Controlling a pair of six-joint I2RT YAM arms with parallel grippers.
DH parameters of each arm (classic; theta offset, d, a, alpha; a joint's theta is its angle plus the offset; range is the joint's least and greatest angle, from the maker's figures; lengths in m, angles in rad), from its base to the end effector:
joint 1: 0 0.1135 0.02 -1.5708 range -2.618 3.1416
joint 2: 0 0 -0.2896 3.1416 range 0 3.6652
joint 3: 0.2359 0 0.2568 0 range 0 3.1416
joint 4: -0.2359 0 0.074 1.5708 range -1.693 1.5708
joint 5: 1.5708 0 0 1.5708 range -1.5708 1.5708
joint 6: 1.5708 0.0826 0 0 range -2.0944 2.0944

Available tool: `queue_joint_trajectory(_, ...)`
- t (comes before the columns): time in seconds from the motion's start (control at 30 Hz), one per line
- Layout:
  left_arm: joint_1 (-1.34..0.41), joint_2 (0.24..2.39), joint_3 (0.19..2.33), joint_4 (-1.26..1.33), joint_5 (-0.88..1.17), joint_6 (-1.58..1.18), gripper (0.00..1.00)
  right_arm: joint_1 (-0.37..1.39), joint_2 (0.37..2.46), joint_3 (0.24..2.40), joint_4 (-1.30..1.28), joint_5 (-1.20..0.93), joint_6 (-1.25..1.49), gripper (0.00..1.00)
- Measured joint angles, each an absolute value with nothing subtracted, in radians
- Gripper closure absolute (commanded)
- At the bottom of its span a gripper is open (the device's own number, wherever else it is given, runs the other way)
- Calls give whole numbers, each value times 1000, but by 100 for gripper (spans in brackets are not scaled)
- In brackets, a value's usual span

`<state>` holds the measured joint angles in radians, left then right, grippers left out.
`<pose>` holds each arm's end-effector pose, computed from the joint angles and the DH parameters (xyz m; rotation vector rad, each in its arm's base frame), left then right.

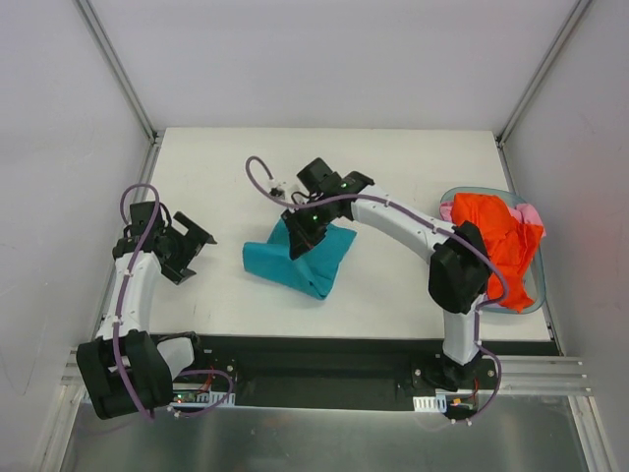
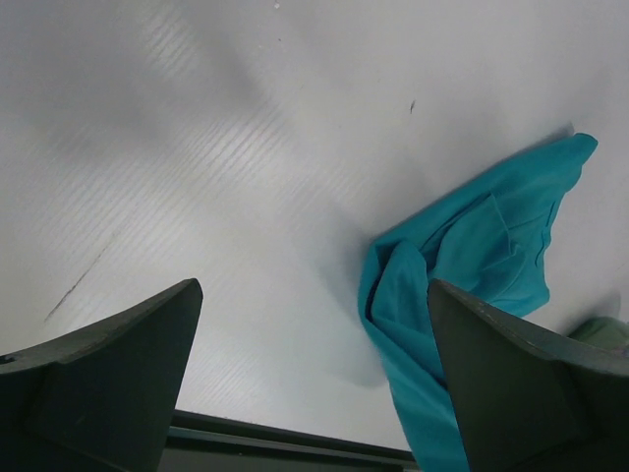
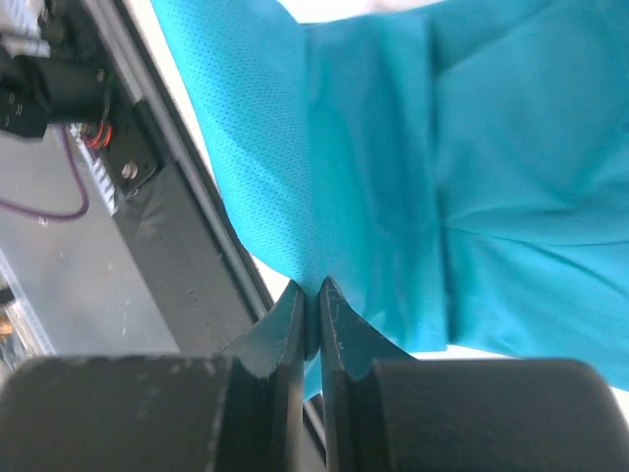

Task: Fold and stack the t-shirts
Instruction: Fold the long partially folded tshirt into a neat square

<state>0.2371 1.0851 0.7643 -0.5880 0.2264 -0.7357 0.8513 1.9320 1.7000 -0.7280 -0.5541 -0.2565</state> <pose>0.2334 0.0373 0.2260 -1.0871 2.2658 -0.4896 0.2717 0.3760 0.2673 -1.5443 2.0599 0.9340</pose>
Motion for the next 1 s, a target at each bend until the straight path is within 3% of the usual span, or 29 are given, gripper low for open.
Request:
queue_joint_trajectory(0.6,204,1231,863,-561,289,-715,1,576,2186,2022,-875,-685,-388,94)
queue_joint_trajectory(0.77,177,1259,877,-538,304,-715,0,604,2165,1979,-878,-739,-381,97)
queue_joint_trajectory(1.0,176,1255,876,-535,306,-716,1,773,2071,1783,-841,-767,-296,98)
